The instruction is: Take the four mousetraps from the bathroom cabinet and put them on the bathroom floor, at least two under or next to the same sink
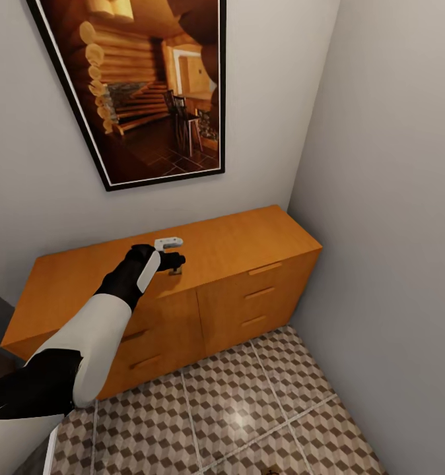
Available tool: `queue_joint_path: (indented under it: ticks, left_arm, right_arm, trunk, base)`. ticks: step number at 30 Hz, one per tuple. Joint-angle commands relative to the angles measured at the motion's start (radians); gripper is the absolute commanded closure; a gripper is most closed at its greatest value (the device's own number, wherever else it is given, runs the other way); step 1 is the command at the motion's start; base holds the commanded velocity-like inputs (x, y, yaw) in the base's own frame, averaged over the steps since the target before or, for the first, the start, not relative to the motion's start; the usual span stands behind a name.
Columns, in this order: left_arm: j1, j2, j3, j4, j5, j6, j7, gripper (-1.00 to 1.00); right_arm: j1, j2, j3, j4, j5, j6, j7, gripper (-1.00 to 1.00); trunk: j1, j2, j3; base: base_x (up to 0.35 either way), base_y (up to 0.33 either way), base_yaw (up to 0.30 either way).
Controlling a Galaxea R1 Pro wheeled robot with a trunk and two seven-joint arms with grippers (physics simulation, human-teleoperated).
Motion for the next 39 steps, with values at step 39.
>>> queue_joint_path:
  ticks: [39]
  left_arm:
    - [-0.001,-0.001,-0.004,0.045,0.012,-0.065,0.008,-1.0]
  right_arm:
    - [-0.001,0.0,-0.003,0.001,0.002,-0.003,0.005,1.0]
  trunk:
    - [0.001,-0.002,-0.002]
  base:
    - [0.032,0.0,0.0]
